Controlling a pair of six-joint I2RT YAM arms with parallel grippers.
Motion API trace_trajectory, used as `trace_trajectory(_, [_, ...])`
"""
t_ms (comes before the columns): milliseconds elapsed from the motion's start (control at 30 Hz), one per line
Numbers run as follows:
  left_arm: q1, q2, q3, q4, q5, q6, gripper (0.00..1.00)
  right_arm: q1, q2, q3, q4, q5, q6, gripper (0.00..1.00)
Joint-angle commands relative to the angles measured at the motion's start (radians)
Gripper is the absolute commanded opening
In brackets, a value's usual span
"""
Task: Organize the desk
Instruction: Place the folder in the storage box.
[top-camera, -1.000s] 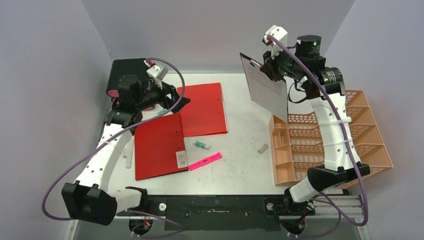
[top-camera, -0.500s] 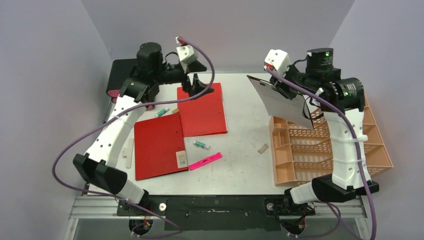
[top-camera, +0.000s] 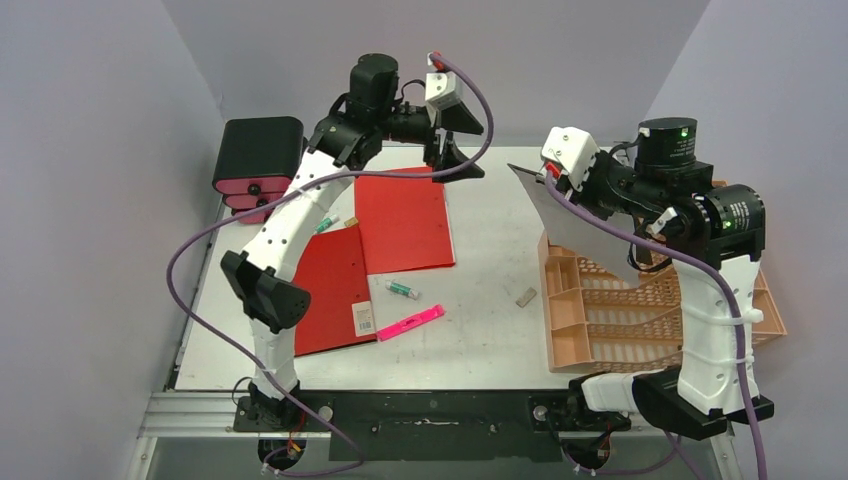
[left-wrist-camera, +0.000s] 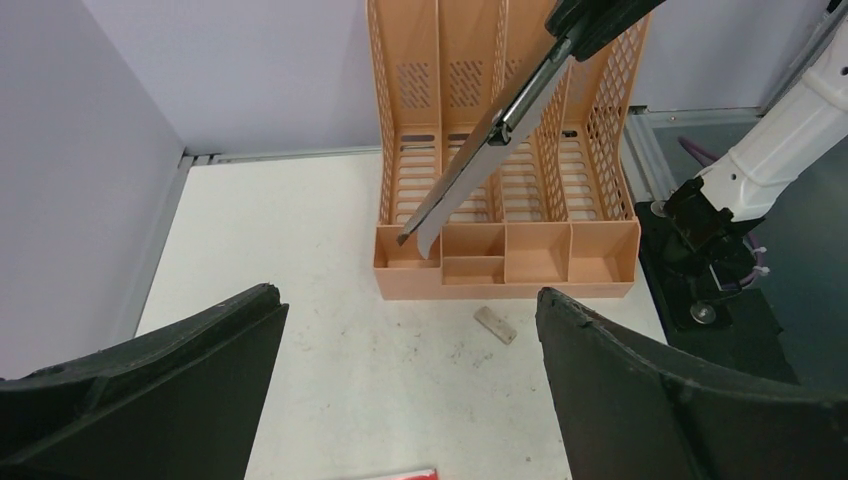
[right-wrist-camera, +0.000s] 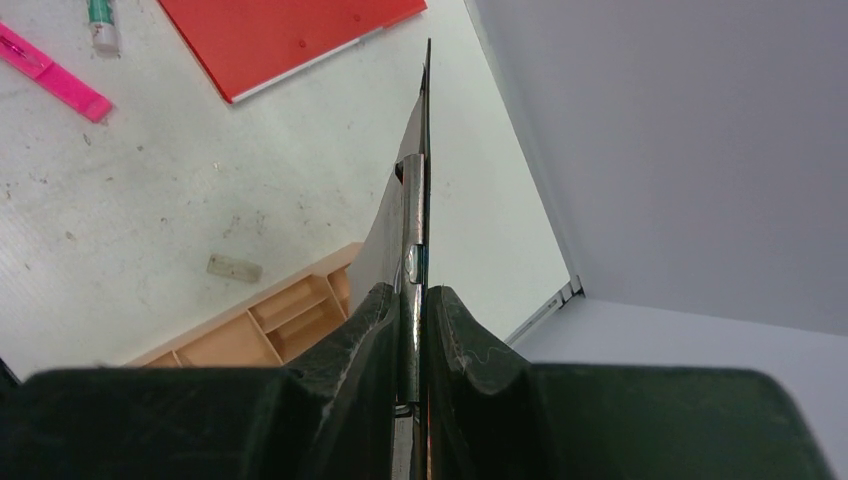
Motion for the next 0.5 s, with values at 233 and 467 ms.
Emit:
trace_trajectory(233, [-0.030, 0.212, 0.253, 0.229, 0.162, -0.216, 0.96, -0.007, -0.005, 0.007, 0.023, 0.127, -0.095, 0.05])
trace_trajectory(467, [-0.025, 0.291, 0.234, 0.698, 0.254, -0.632, 0.96, -0.008, 0.041, 0.034, 0.029, 0.147, -0.146, 0.05])
